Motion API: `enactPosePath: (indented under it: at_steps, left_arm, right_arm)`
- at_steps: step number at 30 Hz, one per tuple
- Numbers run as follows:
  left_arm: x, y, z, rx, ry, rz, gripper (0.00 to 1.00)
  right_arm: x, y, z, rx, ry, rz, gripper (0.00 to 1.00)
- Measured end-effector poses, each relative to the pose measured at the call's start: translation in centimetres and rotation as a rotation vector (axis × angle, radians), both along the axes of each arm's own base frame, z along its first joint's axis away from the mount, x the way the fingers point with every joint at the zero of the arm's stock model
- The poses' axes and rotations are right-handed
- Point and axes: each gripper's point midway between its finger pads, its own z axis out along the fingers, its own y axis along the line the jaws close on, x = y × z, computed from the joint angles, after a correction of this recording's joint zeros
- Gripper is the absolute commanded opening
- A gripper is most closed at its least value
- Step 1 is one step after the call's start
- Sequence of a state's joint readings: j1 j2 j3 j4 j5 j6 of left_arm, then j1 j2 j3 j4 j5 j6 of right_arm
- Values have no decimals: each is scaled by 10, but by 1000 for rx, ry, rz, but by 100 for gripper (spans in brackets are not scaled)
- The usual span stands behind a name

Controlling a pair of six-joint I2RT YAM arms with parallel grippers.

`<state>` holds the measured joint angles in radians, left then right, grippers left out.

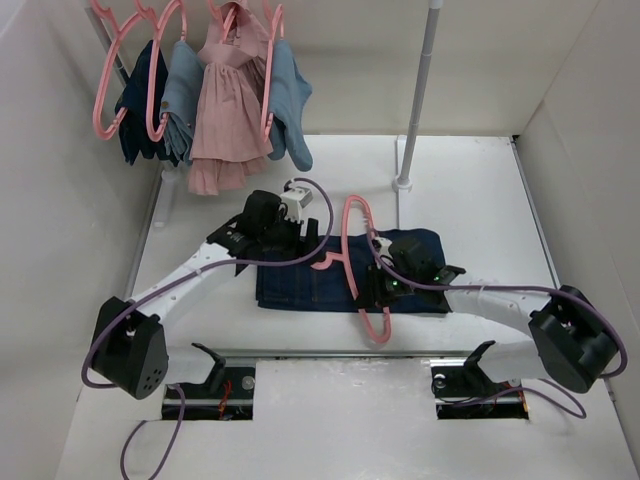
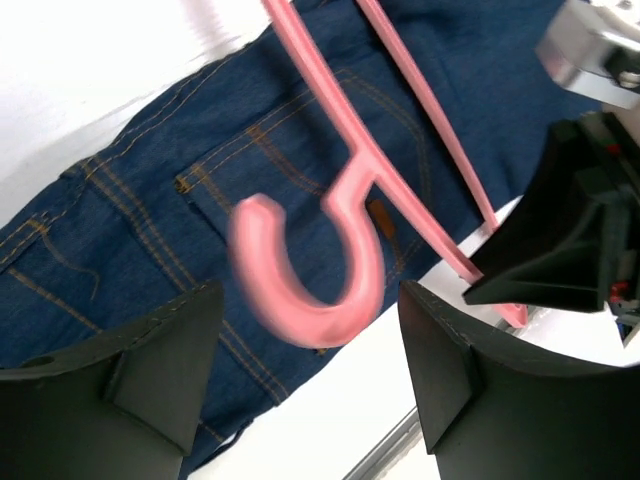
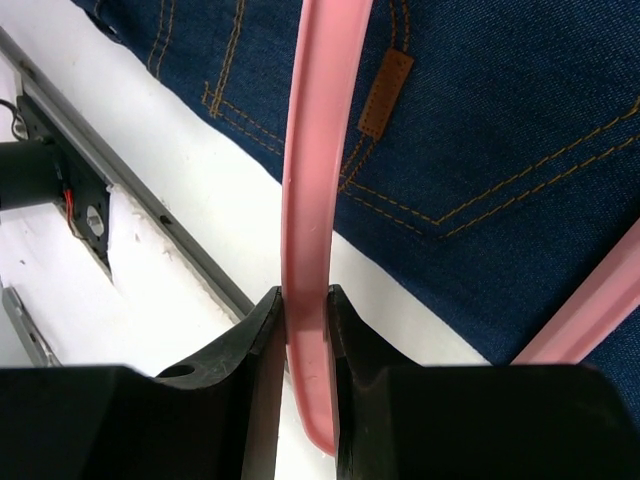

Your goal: Place the trousers on the hanger

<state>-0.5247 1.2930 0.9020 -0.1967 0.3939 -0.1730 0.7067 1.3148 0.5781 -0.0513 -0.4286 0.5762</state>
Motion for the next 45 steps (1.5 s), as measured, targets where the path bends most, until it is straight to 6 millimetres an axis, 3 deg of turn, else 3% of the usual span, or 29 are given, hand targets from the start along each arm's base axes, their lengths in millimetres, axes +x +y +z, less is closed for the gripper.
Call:
enactPosePath:
  at_steps: [8,13,22,23,24,27,30,32,35,39,41,43,45]
  left_arm:
    - [-7,13,-8,41,69,21,74]
    - [-7,4,-2,1,71,17,65]
    - [1,-8,-12,-29,130,14,11]
    - [1,-8,-12,-32,130,13,0]
    - [1,-9,-11,-38,133,14,0]
    - [0,-12,-9,-49,132,8,0]
    - [0,-10,-10,-42,138,14,0]
    - [1,-9,-10,-34,140,21,0]
    - [3,-8,-6,-29,135,30,0]
    - [5,-8,-3,-26,136,43,0]
    - [4,-7,-4,-20,140,48,0]
    - [4,-7,-5,-13,140,50,0]
    - [3,-8,-6,-5,138,50,0]
  right_arm:
    - [1,0,4,6,-13,-2,0]
    - [0,0,2,2,-10,-1,0]
    - [0,0,1,-1,-8,0,0]
    - [1,0,1,-1,-8,0,4]
    - [1,0,1,-2,-8,-2,20]
    - [1,0,0,-5,3,-2,100]
    - [5,1,8,5,16,8,100]
    - [18,-3,24,20,8,-27,100]
    - [56,-29,65,37,-70,-168,100]
    - [116,-106,121,-10,-222,-503,100]
    - [131,-156,122,-80,-233,-680,100]
    - [133,-201,105,-166,-183,-825,100]
    - [126,-229,81,-225,-103,-923,100]
